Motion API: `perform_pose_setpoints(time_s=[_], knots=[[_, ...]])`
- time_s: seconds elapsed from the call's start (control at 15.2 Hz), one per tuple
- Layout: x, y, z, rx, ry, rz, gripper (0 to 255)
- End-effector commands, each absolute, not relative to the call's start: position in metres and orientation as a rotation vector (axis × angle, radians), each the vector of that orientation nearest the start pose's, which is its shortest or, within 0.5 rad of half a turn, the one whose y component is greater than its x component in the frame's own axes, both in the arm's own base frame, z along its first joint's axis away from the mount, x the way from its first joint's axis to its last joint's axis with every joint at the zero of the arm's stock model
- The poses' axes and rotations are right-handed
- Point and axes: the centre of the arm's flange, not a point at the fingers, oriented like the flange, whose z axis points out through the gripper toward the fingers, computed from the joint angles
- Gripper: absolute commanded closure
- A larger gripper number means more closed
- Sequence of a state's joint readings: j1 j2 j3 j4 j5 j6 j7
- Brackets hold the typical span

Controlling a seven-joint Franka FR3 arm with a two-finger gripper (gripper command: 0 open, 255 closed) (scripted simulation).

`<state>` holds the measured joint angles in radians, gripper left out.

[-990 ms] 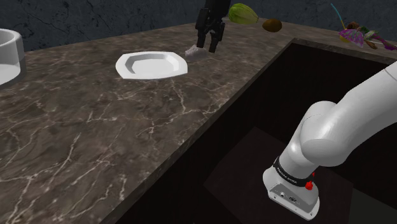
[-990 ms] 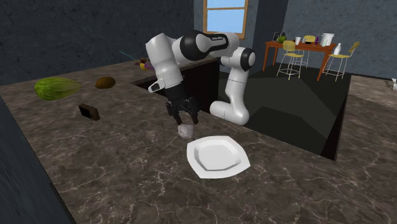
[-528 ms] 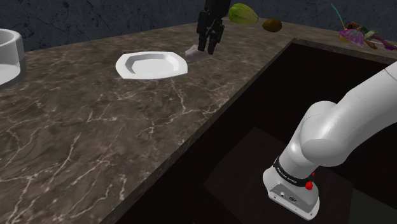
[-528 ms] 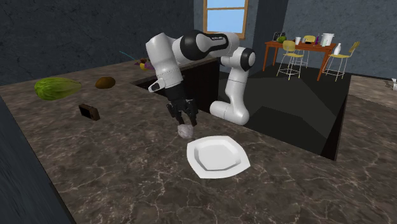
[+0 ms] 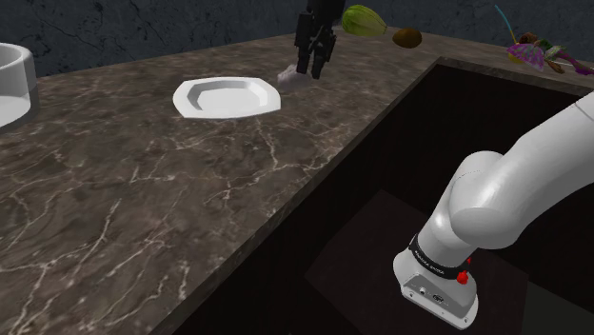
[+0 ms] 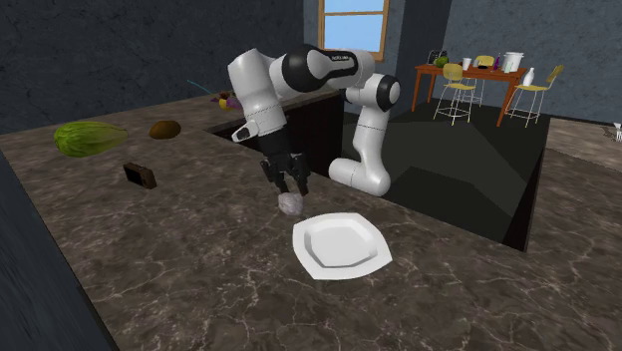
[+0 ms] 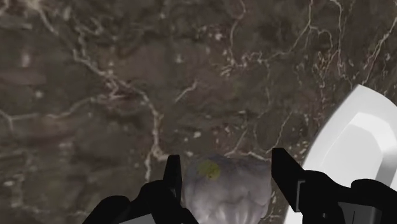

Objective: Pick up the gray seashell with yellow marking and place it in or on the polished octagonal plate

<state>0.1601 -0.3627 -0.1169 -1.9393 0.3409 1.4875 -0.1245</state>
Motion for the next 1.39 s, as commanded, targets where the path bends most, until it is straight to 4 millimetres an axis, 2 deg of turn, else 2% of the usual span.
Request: perform_pose_setpoints(time_s=[0.0, 0.92, 1.32], knots=[[0.427, 0.048, 0.640, -2.742, -0.261, 0.107, 255], [0.427, 0.048, 0.713, -2.742, -0.261, 0.107, 255], [0.432, 0.127, 0.718, -2.742, -0.261, 0.107, 255]])
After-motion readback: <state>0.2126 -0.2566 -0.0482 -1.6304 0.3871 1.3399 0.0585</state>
